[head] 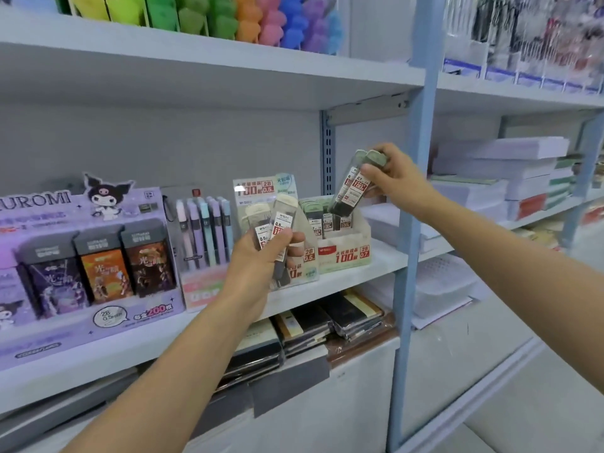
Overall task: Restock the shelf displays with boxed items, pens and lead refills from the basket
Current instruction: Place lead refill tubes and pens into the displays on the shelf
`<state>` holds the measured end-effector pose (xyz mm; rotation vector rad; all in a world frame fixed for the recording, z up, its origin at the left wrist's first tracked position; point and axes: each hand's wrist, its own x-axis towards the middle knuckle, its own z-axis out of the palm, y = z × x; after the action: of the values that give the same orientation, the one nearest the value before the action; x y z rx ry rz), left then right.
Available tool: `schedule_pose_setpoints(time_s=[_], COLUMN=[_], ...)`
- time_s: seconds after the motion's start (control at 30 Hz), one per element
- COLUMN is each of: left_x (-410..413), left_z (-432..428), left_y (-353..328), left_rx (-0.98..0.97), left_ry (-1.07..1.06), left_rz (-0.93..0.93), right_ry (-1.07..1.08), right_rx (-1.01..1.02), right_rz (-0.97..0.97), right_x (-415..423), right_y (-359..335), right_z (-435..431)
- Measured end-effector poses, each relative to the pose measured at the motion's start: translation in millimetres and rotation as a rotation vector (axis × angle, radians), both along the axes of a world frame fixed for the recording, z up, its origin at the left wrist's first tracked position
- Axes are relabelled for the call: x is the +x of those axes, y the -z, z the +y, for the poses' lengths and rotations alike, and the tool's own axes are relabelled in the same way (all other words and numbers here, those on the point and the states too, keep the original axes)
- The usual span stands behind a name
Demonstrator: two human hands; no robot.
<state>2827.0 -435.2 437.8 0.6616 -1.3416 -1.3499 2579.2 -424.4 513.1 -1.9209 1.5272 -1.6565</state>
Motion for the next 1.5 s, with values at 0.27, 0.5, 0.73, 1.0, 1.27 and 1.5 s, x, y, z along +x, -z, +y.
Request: schedule_pose_setpoints(time_s=[0.27, 0.5, 0.73, 1.0, 1.27, 1.5], left_x=[0, 2, 5, 6, 6, 3], left_z=[-14, -18, -16, -16, -11, 4], left_y=[2, 3, 3, 4, 4, 0], left_rx=[0.017, -0.007, -0.001, 0.001, -0.011, 0.012], left_ry=[0.062, 0.097, 0.116, 0.119, 0.156, 0.274], left_rz=[0.001, 0.001, -0.013, -0.007, -0.025, 0.001], right_ry=[0.032, -0.070, 0.037, 0.262, -0.026, -0.404], right_rx=[0.058, 0.132, 0.200, 0.046, -0.047, 0.156], right_rz=[0.383, 0.343, 0.449, 0.498, 0.143, -0.029], right_x=[-4, -6, -8, 5, 41, 70], right_y=[24, 16, 26, 32, 36, 38], right_z=[-48, -60, -62, -73, -32, -3])
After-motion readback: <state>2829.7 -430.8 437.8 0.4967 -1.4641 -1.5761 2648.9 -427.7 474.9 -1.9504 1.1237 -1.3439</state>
